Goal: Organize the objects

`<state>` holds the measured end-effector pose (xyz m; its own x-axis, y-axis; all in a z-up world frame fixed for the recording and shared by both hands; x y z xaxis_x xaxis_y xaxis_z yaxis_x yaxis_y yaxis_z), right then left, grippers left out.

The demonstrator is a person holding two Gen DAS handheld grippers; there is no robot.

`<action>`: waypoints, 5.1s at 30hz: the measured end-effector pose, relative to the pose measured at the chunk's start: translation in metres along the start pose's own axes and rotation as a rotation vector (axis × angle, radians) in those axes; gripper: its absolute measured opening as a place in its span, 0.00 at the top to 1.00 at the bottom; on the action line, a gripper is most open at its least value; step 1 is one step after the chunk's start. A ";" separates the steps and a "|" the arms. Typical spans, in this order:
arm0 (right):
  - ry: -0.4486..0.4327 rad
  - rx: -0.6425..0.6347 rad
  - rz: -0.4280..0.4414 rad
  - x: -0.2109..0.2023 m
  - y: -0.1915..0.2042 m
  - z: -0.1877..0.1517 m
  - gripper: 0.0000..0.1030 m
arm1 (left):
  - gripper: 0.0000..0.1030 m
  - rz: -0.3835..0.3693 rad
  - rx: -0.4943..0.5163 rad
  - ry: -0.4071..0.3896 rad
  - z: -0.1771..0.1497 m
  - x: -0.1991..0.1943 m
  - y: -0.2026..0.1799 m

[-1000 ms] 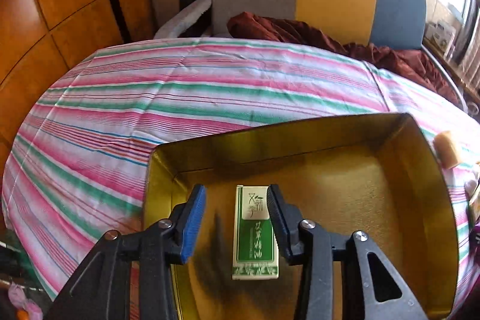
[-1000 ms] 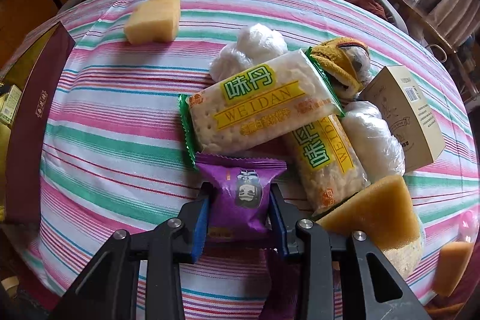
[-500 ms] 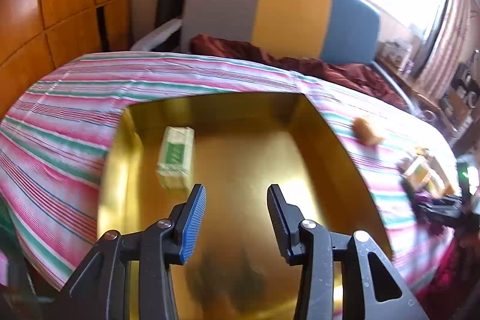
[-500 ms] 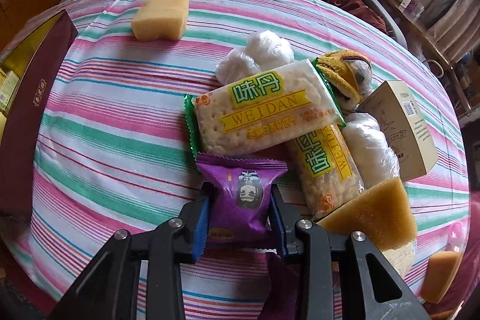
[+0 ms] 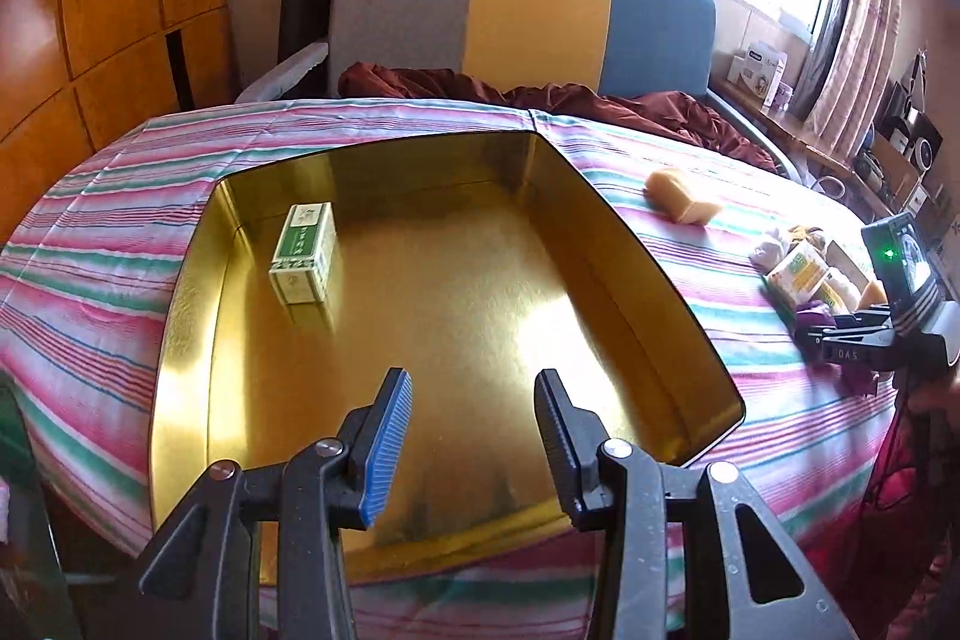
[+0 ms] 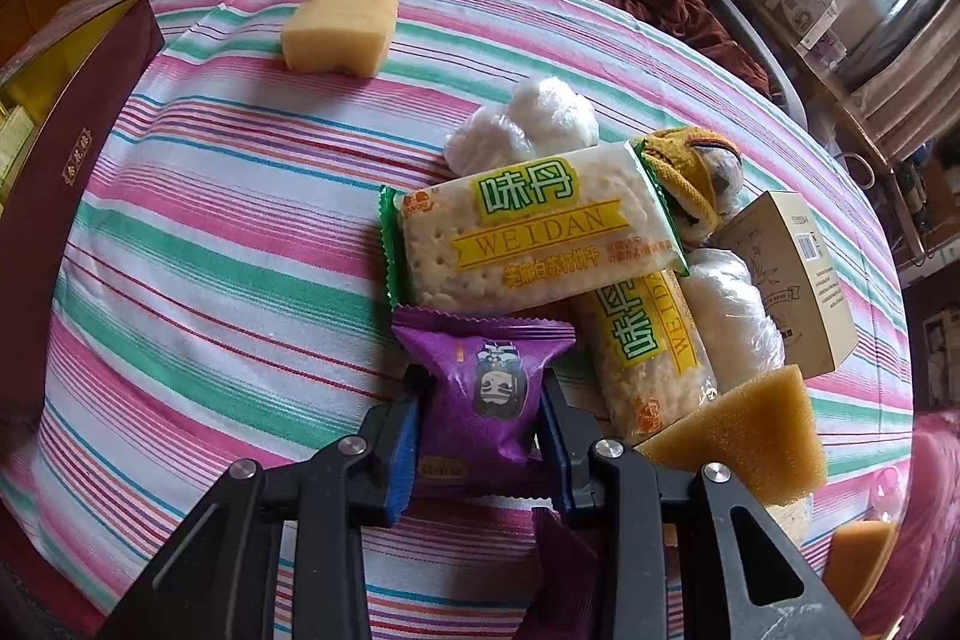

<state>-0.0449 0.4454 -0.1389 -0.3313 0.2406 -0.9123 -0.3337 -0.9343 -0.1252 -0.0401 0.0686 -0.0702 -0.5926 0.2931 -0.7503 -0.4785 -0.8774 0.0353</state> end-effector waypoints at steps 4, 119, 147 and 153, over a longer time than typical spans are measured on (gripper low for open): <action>-0.008 -0.014 -0.010 0.001 0.001 0.002 0.66 | 0.59 0.010 -0.010 -0.007 -0.006 -0.006 0.008; -0.351 1.034 0.684 -0.087 -0.207 -0.067 0.00 | 0.43 -0.580 0.797 0.062 0.050 0.071 -0.358; -0.285 1.024 0.580 -0.082 -0.203 -0.063 0.00 | 0.61 -0.667 0.228 0.158 0.051 0.086 -0.219; -0.288 1.020 0.601 -0.081 -0.202 -0.062 0.00 | 0.43 -0.705 0.018 0.286 0.068 0.112 -0.228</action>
<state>0.1042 0.5983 -0.0638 -0.8120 0.0116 -0.5835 -0.5572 -0.3129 0.7692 -0.0420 0.3271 -0.1174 0.0466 0.6699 -0.7410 -0.6934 -0.5123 -0.5067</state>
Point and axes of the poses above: each gripper's, at about its wrist camera, not at the fingertips, and x roughly the way its jaws point, y to its left, z to its top, the point moved 2 cm from there along x, roughly the way its jaws point, and after that the axes turned 11 degrees about x, right-handed, at the moved point
